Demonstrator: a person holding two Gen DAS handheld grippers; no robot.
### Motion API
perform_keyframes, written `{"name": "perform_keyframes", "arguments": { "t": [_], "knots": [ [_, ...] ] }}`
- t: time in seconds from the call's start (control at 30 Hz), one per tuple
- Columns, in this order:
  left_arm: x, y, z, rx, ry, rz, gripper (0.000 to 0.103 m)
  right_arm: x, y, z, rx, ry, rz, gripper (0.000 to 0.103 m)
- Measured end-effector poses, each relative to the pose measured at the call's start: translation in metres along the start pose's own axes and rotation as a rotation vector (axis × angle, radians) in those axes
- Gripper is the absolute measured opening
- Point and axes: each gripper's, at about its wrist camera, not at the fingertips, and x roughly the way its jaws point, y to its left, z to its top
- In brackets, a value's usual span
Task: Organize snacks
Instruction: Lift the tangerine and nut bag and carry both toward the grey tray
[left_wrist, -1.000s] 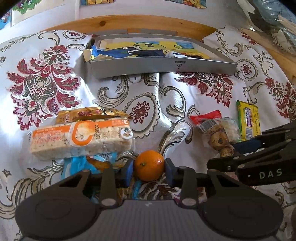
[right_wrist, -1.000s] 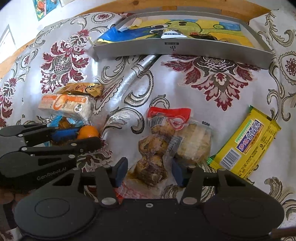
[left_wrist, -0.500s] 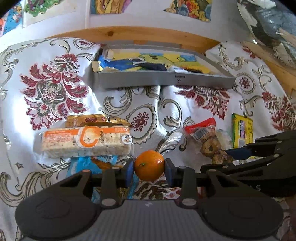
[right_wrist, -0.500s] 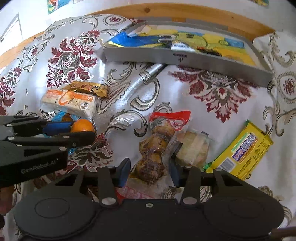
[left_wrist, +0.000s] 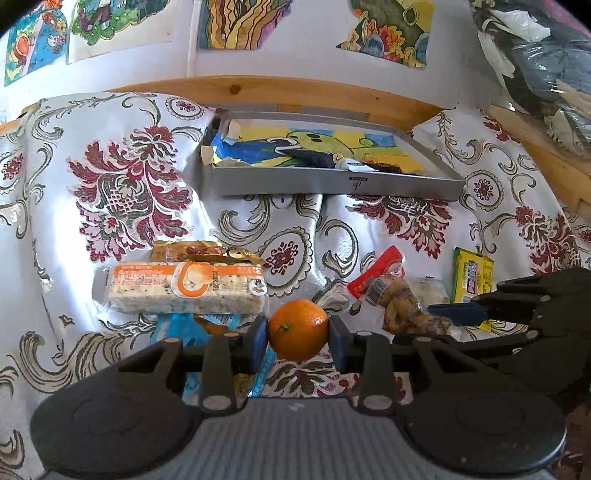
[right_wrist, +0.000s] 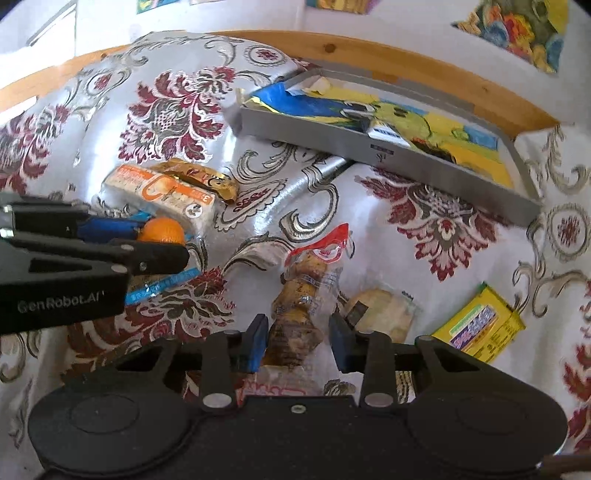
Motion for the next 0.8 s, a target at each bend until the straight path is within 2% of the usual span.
{"name": "perform_keyframes", "arguments": {
  "t": [0.37, 0.5, 0.8],
  "knots": [
    [-0.015, 0.003, 0.002, -0.048, -0.037, 0.010, 0.038, -0.010, 0.027, -0.008, -0.237, -0.067, -0.118, 0.035],
    [-0.019, 0.004, 0.002, -0.060, -0.046, 0.014, 0.038, -0.012, 0.037, -0.013, -0.347, -0.101, -0.190, 0.034],
    [-0.022, 0.004, 0.003, -0.078, -0.068, 0.016, 0.038, -0.021, 0.043, -0.016, -0.431, -0.164, -0.258, 0.034]
  ]
}}
